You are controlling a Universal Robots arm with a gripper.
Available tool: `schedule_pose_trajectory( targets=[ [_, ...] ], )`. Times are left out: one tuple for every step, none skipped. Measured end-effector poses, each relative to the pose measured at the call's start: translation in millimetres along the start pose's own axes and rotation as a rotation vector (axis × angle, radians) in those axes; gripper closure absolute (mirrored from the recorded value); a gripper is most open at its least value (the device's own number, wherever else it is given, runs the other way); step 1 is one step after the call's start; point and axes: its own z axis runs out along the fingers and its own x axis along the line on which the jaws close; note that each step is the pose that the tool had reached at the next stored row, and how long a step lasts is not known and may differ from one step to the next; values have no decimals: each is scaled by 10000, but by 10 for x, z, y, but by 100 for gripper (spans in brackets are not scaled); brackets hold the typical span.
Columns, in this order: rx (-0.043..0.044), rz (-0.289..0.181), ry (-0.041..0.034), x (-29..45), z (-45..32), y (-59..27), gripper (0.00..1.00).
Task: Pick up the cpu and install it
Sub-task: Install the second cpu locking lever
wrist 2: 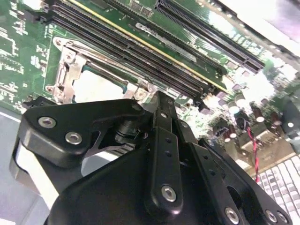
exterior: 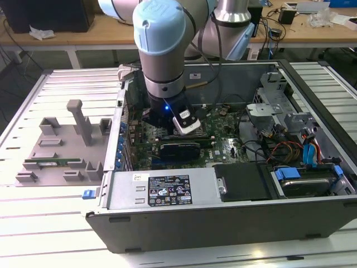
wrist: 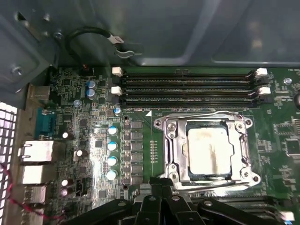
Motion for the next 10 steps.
schedule_pose_trajectory(
  targets=[
    [141,-6,-2,-2,-39,11,89],
    [220,-7,-3,-2,-55,15,89],
    [271,-6,-4,-4,-61,17,89],
    [313,-3,-5,-8,-62,18,89],
    [344,3,-8,-17,-60,19,89],
    [393,25,-12,-58,-59,20,89],
    [430,43,-17,-98,-57,21,89],
    [459,52,-20,-128,-55,21,89],
    [520,74,-25,-183,-52,23,89],
    [582,92,-30,-232,-50,25,89]
  ],
)
